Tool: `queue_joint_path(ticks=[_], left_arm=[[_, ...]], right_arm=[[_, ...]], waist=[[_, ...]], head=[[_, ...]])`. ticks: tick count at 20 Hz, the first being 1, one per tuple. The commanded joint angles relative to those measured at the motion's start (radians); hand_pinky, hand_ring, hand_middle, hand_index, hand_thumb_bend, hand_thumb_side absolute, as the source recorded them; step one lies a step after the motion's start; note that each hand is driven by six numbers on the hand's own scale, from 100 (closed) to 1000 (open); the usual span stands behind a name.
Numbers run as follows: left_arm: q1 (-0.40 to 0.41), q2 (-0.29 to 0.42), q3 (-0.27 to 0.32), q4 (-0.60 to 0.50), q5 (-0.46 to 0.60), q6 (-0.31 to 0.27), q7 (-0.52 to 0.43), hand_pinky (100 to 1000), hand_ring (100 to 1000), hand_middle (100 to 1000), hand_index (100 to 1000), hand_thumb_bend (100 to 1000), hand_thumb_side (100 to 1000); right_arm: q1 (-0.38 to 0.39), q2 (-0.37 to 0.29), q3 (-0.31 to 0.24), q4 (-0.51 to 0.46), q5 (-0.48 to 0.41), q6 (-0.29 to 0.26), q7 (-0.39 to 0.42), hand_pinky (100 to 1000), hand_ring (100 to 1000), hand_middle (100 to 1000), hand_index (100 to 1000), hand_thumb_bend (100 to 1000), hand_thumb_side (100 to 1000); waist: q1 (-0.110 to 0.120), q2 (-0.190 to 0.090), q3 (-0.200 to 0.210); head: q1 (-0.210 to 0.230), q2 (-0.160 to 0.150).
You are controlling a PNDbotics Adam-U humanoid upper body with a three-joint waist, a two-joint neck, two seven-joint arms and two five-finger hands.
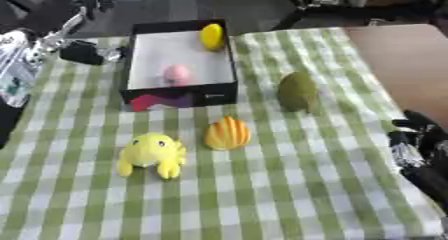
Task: Pick up objects on the table and place them in the box.
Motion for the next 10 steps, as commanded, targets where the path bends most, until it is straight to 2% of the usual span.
queue_joint_path(ticks=[1, 6, 10], left_arm=[[0.037, 0.116, -0.023, -0.095, 0.053, -0.052, -0.034, 798, 669, 741, 885, 551, 618], [0.168, 0.229, -0.098, -0.226, 0.134, -0.132, -0.114, 802, 692, 760, 901, 542, 579], [0.278, 0.279, -0.135, -0.337, 0.202, -0.2, -0.182, 809, 706, 768, 915, 571, 562]], right_arm=[[-0.008, -0.016, -0.011, -0.008, 0.006, -0.001, -0.004, 883, 727, 757, 903, 100, 403], [-0.011, -0.018, -0.014, -0.008, 0.009, -0.001, -0.007, 883, 727, 757, 903, 100, 403], [-0.013, -0.018, -0.012, -0.008, 0.011, -0.001, -0.004, 883, 727, 757, 903, 100, 403]], waist=[[0.009, -0.02, -0.001], [0.013, -0.017, -0.001], [0.016, -0.019, -0.004]], head=[[-0.008, -0.001], [-0.015, -0.001], [-0.016, -0.001]])
